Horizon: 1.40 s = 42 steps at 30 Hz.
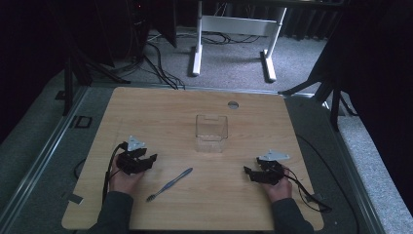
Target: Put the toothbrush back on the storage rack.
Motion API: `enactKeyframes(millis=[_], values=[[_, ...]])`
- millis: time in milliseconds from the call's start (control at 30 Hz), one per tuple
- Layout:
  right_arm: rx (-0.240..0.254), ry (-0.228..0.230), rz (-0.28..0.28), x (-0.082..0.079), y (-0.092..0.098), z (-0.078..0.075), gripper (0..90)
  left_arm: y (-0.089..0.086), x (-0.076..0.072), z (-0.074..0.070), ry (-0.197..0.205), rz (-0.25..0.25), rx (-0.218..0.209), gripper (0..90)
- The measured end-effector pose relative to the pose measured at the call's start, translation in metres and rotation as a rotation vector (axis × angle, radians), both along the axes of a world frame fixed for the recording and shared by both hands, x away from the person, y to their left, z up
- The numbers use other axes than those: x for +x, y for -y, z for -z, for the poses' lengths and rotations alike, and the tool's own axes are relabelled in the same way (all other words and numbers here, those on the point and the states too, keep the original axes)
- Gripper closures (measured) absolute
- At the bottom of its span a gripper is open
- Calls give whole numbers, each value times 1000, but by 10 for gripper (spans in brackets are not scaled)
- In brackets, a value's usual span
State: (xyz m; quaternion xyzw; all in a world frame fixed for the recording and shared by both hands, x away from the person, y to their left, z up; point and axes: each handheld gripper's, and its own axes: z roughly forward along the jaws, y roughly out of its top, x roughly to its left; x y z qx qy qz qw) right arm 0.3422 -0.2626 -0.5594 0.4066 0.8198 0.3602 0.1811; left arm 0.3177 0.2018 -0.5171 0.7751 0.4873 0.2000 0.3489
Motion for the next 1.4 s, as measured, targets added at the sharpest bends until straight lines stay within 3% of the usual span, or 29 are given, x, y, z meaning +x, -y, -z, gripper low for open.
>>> enactKeyframes(millis=[300,600,633,1033,1400], values=[[1,1,0,0,0,0,300,-2,-6,-16,-4,33,-18,500],[1,0,0,0,0,0,299,3,-11,-27,-3,80,-9,504],[1,0,0,0,0,0,300,5,-13,-30,0,103,-5,517],[0,1,0,0,0,0,299,13,-21,-38,-4,149,7,523],[-1,1,-2,0,0,0,299,16,-25,-37,-39,178,27,536]])
